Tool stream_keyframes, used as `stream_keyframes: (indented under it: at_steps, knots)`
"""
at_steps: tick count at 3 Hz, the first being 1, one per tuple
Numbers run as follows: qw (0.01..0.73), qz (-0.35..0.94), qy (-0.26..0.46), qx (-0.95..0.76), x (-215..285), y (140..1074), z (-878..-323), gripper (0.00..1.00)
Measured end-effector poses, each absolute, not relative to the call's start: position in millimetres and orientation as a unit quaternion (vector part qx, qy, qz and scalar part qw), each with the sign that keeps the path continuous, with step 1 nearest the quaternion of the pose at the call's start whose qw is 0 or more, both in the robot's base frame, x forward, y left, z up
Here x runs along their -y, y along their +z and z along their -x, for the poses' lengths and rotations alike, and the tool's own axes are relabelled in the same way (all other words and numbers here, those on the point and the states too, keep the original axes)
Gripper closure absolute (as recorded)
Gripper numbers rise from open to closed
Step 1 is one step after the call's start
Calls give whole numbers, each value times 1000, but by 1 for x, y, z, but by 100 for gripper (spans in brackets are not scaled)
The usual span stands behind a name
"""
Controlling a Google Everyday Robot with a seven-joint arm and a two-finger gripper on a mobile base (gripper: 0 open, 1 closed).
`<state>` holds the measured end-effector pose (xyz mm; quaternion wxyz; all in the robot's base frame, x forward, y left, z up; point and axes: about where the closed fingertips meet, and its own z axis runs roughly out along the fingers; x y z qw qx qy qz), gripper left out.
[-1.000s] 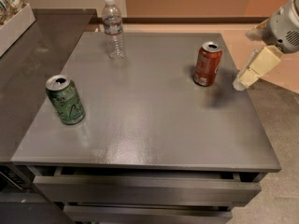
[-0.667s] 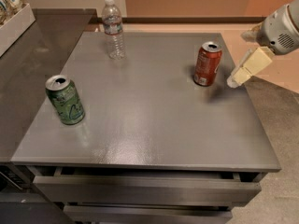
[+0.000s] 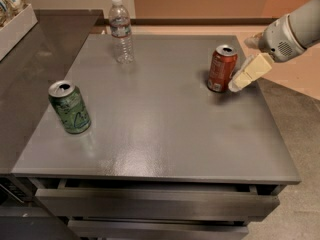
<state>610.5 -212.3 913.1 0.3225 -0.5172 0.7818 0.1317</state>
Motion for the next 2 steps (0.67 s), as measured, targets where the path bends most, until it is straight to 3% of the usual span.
stream_keyframes:
  at_steps: [1,2]
  knots:
    - [330,517,140,-777,204,908,-623,0]
    - [335,515,147,-775,196,906,-632,13]
